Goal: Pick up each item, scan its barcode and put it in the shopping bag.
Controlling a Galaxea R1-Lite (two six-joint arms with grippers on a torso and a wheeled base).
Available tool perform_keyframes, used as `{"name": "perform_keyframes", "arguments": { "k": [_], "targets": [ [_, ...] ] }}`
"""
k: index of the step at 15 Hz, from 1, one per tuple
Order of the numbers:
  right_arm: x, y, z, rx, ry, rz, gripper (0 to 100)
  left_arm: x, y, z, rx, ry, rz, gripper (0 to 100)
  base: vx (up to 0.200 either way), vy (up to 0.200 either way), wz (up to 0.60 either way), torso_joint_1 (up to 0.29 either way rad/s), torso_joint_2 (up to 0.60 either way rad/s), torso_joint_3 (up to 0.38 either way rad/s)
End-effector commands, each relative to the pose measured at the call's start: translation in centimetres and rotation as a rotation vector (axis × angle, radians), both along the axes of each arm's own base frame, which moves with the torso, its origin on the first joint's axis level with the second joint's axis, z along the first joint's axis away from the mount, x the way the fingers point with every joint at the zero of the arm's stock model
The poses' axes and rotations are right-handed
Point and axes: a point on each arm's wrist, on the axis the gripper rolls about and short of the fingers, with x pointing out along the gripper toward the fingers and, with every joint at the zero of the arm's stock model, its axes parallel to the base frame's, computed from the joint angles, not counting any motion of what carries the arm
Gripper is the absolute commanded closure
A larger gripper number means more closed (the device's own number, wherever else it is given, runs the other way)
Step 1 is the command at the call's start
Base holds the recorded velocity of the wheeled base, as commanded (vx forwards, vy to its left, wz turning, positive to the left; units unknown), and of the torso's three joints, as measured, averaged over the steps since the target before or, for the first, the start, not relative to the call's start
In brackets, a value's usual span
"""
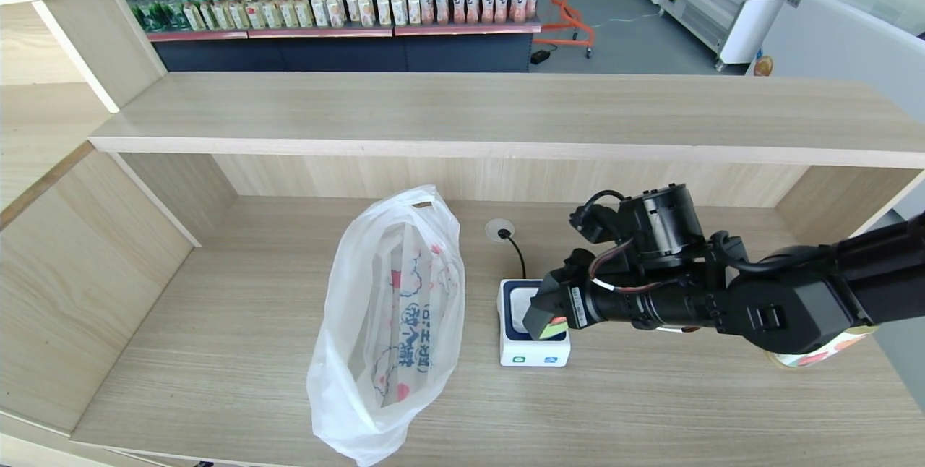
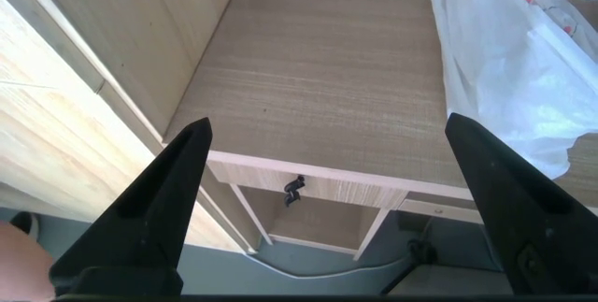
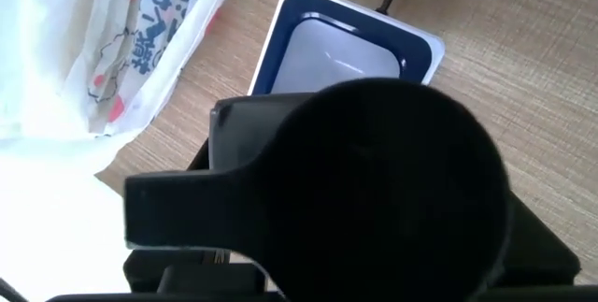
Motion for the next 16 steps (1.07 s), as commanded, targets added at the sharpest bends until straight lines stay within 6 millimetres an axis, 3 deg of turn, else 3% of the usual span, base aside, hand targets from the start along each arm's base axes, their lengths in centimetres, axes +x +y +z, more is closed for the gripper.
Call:
{"name": "perform_keyframes", "arguments": {
  "k": [1, 7, 10, 11, 13, 16],
  "targets": [
    [0.2, 0.3, -0.5, -0.012, 0.008, -0.005, 100, 0.0, 0.0, 0.0, 0.0, 0.0, 0.001, 0, 0.0, 0.0, 0.0, 0.0, 0.0, 0.0],
    [-0.3, 0.4, 0.4, 0.005, -0.015, -0.001, 100, 0.0, 0.0, 0.0, 0.0, 0.0, 0.001, 0, 0.0, 0.0, 0.0, 0.0, 0.0, 0.0],
    [-1.5, 0.0, 3.4, 0.086, -0.064, -0.018, 100, 0.0, 0.0, 0.0, 0.0, 0.0, 0.001, 0, 0.0, 0.0, 0.0, 0.0, 0.0, 0.0],
    [-3.2, -0.6, 6.3, 0.154, -0.122, -0.024, 100, 0.0, 0.0, 0.0, 0.0, 0.0, 0.001, 0, 0.0, 0.0, 0.0, 0.0, 0.0, 0.0],
    [-5.9, -2.2, 9.9, 0.172, -0.256, -0.026, 100, 0.0, 0.0, 0.0, 0.0, 0.0, 0.001, 0, 0.0, 0.0, 0.0, 0.0, 0.0, 0.0],
    [-9.6, -5.2, 10.4, -0.015, -0.421, 0.031, 100, 0.0, 0.0, 0.0, 0.0, 0.0, 0.001, 0, 0.0, 0.0, 0.0, 0.0, 0.0, 0.0]
  ]
}}
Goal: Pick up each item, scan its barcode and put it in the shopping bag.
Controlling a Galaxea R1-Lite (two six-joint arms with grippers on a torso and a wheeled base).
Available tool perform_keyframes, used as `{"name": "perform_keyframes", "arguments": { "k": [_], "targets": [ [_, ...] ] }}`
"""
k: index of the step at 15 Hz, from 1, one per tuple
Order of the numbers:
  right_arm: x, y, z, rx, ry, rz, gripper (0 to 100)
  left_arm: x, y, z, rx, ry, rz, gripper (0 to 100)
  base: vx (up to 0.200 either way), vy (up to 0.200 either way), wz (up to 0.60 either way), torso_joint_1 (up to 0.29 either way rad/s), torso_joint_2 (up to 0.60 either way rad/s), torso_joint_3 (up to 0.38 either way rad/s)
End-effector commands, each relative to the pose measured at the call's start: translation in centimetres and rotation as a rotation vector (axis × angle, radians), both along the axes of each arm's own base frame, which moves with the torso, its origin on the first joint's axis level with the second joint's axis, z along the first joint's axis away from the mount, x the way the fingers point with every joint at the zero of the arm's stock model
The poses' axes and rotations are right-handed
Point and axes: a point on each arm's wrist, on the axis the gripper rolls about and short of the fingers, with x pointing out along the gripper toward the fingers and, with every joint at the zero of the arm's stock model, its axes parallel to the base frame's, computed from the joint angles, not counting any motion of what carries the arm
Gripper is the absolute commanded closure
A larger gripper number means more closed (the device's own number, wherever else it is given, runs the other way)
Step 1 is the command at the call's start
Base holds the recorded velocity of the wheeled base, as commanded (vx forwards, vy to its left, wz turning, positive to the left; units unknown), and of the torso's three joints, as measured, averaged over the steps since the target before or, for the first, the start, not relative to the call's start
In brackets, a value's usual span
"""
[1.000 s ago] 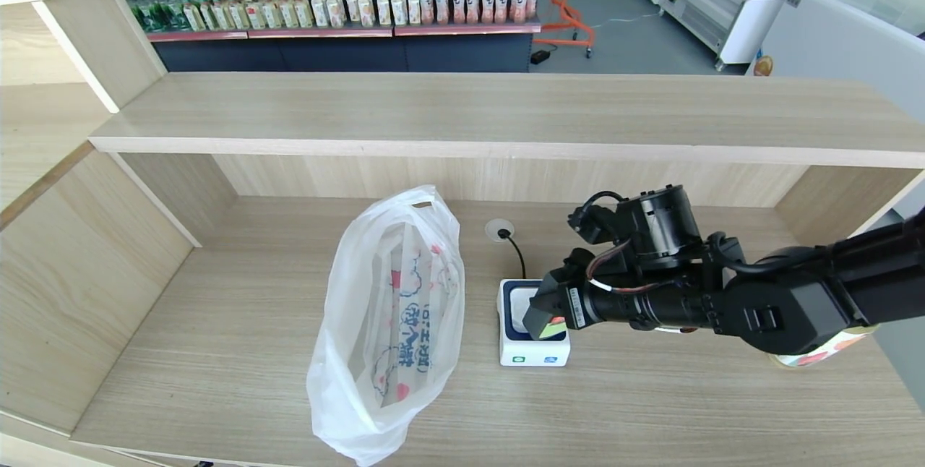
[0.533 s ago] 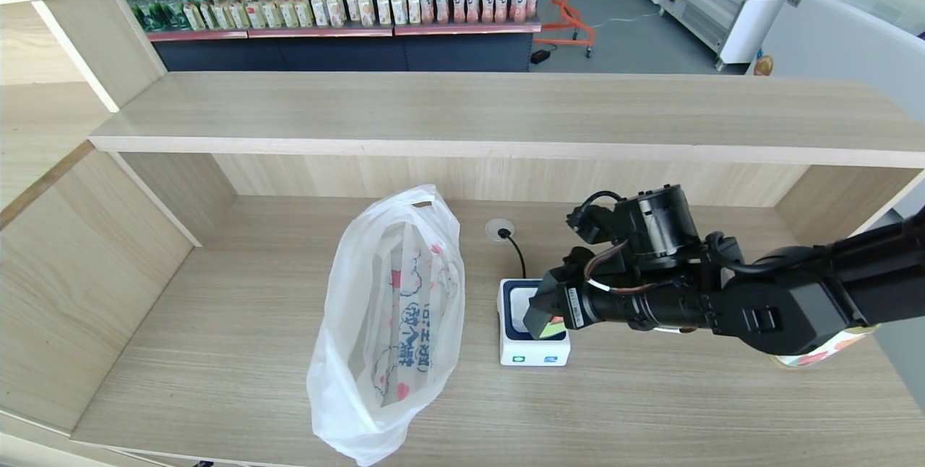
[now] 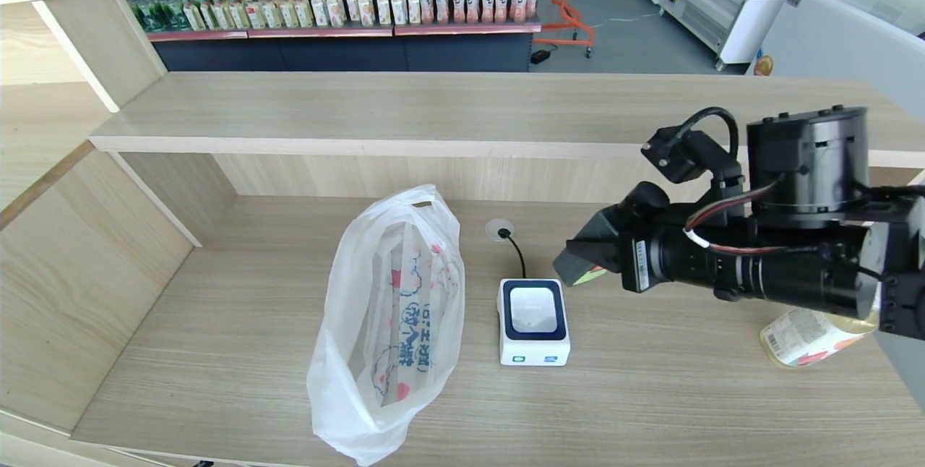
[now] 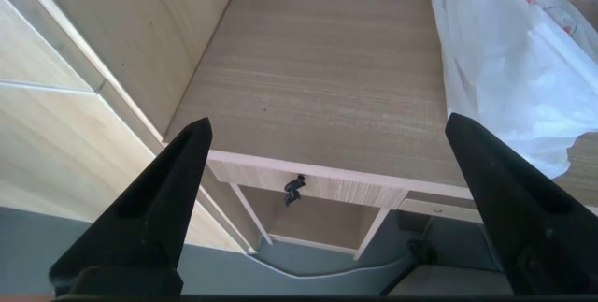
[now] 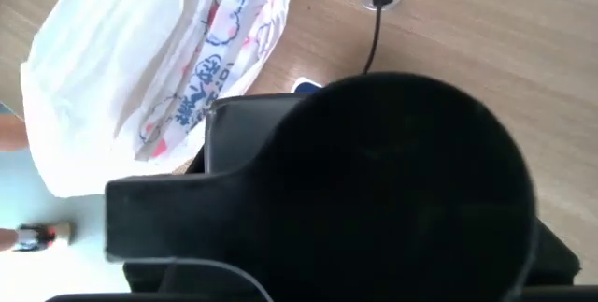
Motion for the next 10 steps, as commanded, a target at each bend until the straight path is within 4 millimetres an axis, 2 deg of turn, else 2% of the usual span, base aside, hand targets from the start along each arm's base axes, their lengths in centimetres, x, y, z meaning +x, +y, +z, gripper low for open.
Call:
{"name": "perform_keyframes", "arguments": {
  "k": [1, 6, 10],
  "targets": [
    [-4.3, -3.4, 1.3, -0.091, -0.143, 0.01, 100, 0.0, 0.0, 0.0, 0.0, 0.0, 0.0, 0, 0.0, 0.0, 0.0, 0.0, 0.0, 0.0],
    [-7.5, -5.6, -0.3, -0.101, -0.156, 0.007, 100, 0.0, 0.0, 0.0, 0.001, 0.0, 0.0, 0, 0.0, 0.0, 0.0, 0.0, 0.0, 0.0],
    [-7.9, -5.8, -0.7, -0.032, -0.106, -0.016, 100, 0.0, 0.0, 0.0, 0.001, 0.0, 0.0, 0, 0.0, 0.0, 0.0, 0.0, 0.0, 0.0]
  ]
}}
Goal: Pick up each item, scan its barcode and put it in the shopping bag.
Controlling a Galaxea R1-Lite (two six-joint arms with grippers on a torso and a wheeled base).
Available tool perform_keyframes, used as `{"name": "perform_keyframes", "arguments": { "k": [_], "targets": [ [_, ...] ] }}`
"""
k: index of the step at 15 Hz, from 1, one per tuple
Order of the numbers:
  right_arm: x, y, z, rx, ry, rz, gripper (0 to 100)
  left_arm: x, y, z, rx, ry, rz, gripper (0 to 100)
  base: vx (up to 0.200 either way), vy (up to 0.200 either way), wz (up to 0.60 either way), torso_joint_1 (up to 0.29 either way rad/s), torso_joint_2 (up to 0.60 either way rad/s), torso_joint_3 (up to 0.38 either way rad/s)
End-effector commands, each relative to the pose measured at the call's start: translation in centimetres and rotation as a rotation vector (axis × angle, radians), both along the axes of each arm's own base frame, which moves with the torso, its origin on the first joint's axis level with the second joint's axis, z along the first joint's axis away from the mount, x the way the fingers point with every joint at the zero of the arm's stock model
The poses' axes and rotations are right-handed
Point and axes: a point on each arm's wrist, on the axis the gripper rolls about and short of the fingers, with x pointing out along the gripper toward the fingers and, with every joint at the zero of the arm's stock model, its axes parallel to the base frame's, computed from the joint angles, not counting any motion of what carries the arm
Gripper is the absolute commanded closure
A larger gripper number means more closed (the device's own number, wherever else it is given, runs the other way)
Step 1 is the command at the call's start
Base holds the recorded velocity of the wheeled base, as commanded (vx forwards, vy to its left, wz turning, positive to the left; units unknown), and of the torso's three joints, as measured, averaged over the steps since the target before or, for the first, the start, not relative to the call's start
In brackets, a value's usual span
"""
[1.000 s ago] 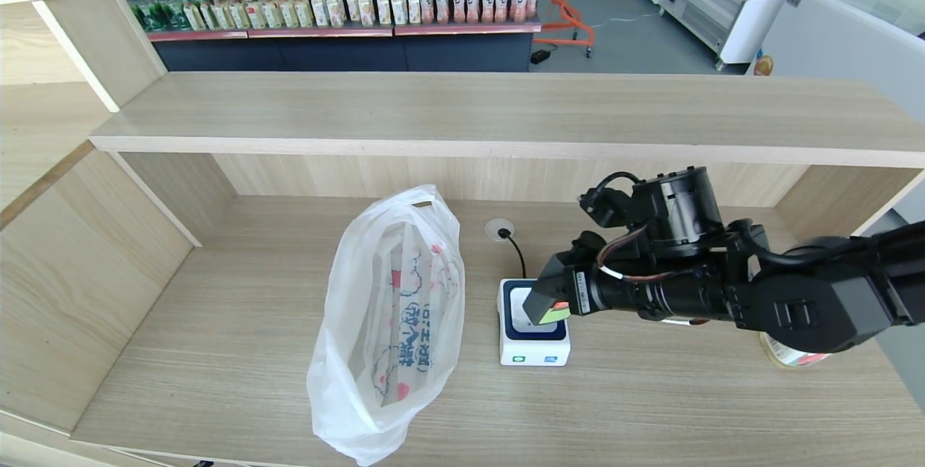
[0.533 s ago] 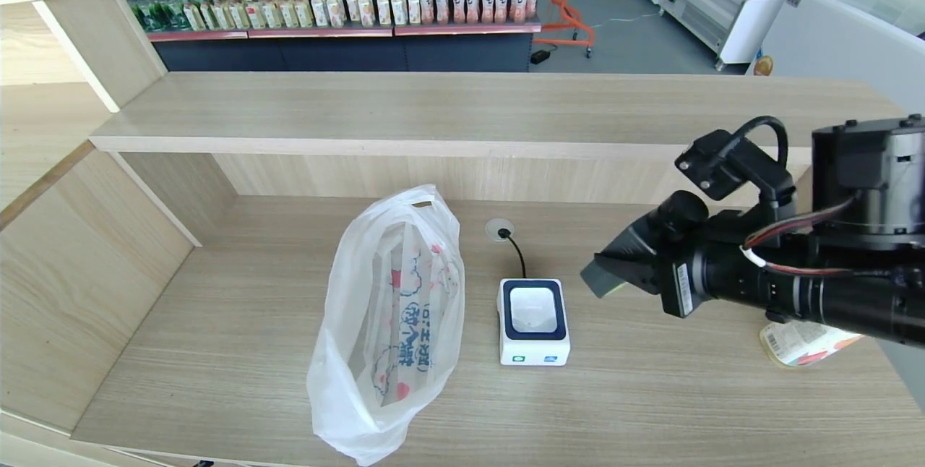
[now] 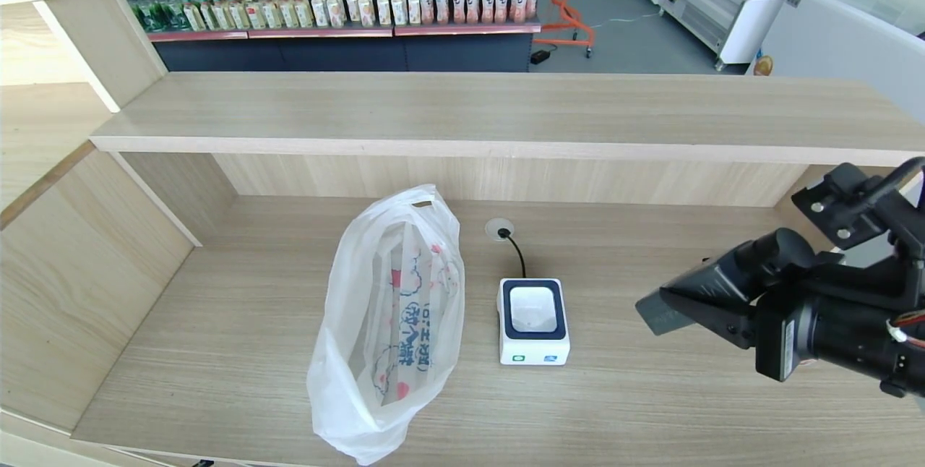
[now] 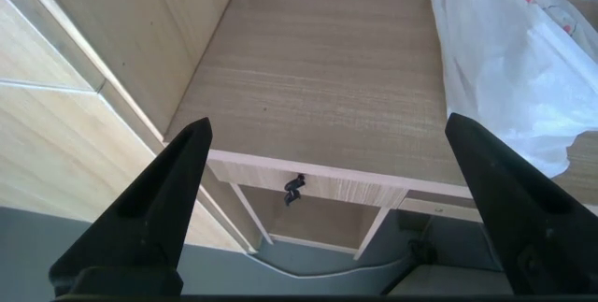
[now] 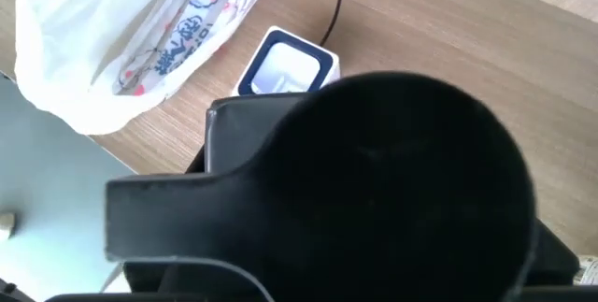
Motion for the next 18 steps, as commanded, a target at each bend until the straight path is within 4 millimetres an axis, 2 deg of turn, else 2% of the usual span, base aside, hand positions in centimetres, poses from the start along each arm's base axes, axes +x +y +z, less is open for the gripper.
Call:
{"name": "perform_keyframes", "arguments": {
  "k": [1, 4, 7, 9, 13, 15, 16, 18],
  "targets": [
    [-0.3, 0.0, 0.1, 0.05, 0.02, -0.002, 100, 0.0, 0.0, 0.0, 0.0, 0.0, 0.001, 0, 0.0, 0.0, 0.0, 0.0, 0.0, 0.0],
    [0.1, 0.5, 0.0, 0.162, 0.104, -0.005, 100, 0.0, 0.0, 0.0, -0.002, 0.0, 0.001, 0, 0.0, 0.2, 0.0, -0.004, 0.0, 0.004],
    [2.0, 1.9, 0.1, 0.253, 0.191, -0.028, 100, 0.0, 0.0, 0.0, -0.002, 0.0, 0.001, 0, 0.0, 0.2, 0.0, 0.012, 0.0, 0.001],
    [3.0, 3.3, -0.6, 0.258, 0.247, -0.019, 100, 0.0, 0.0, 0.0, -0.002, 0.0, 0.001, 0, 0.0, 0.0, 0.0, 0.0, 0.0, 0.0],
    [5.1, 5.6, -4.2, 0.176, 0.36, -0.024, 100, 0.0, 0.0, 0.0, -0.002, 0.0, 0.001, 0, 0.0, 0.0, 0.0, 0.0, 0.0, 0.0],
    [6.4, 7.1, -6.1, 0.167, 0.371, -0.011, 100, 0.0, 0.0, 0.0, -0.002, 0.0, 0.001, 0, 0.0, 0.0, 0.0, 0.0, 0.0, 0.0],
    [6.8, 7.6, -6.5, 0.172, 0.36, -0.007, 100, 0.0, 0.0, 0.0, -0.002, 0.0, 0.001, 0, 0.0, 0.0, 0.0, 0.0, 0.0, 0.0],
    [8.5, 10.1, -8.2, 0.193, 0.326, 0.038, 100, 0.0, 0.0, 0.0, -0.002, 0.0, 0.001, 0, 0.0, 0.0, 0.0, 0.0, 0.0, 0.0]
  ]
}}
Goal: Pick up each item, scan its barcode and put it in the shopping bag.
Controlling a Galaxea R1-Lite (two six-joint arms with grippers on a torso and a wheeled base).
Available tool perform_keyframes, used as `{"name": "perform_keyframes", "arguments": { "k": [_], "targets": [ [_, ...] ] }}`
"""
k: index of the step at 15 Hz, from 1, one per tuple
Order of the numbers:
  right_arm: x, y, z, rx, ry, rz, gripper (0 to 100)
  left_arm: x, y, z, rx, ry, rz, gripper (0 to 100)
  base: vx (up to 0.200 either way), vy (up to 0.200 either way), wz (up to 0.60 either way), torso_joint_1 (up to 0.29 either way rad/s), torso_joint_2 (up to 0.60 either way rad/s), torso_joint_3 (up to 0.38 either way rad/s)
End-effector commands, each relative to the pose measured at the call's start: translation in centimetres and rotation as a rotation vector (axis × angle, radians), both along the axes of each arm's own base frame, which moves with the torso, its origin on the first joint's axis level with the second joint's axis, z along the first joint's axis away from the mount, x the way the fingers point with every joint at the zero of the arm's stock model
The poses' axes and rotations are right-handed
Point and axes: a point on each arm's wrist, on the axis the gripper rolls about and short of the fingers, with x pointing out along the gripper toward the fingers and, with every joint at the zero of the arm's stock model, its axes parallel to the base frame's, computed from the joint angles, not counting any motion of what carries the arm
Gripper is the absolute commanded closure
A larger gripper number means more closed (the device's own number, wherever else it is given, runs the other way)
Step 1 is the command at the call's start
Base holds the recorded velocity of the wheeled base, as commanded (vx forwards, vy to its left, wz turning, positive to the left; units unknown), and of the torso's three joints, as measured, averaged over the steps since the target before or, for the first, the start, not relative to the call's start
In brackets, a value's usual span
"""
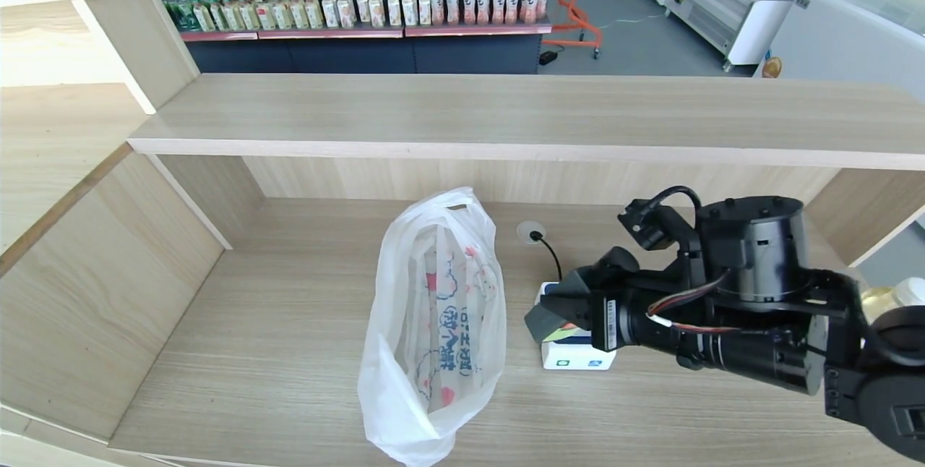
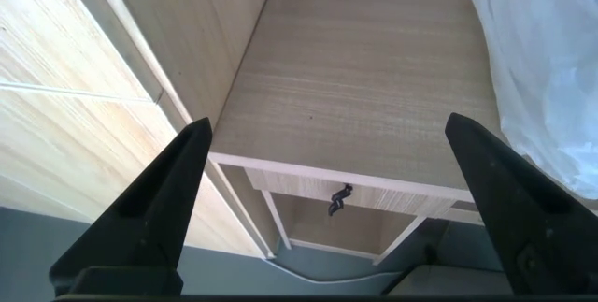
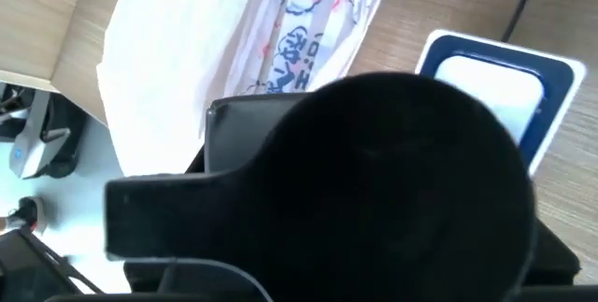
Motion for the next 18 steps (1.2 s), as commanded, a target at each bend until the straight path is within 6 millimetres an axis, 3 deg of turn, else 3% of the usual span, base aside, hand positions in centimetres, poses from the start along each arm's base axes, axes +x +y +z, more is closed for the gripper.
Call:
{"name": "perform_keyframes", "arguments": {
  "k": [1, 3, 12, 18],
  "targets": [
    [2.2, 3.3, -3.7, -0.032, 0.034, 0.049, 100, 0.0, 0.0, 0.0, 0.0, 0.0, 0.001, 0, 0.0, 0.0, 0.0, 0.0, 0.0, 0.0],
    [2.5, 4.0, -4.0, 0.035, 0.006, 0.15, 100, 0.0, 0.0, 0.0, 0.0, 0.0, 0.001, 0, 0.0, 0.0, 0.0, 0.0, 0.0, 0.0],
    [4.8, 6.9, -9.9, -0.117, -0.168, 0.356, 100, 0.0, 0.0, 0.0, 0.0, 0.0, 0.001, 0, 0.0, 0.0, 0.0, 0.0, 0.0, 0.0],
    [6.7, 9.4, -11.6, -0.169, -0.298, 0.41, 100, 0.0, 0.0, 0.0, 0.0, 0.0, 0.001, 0, 0.0, 0.0, 0.0, 0.0, 0.0, 0.0]
  ]
}}
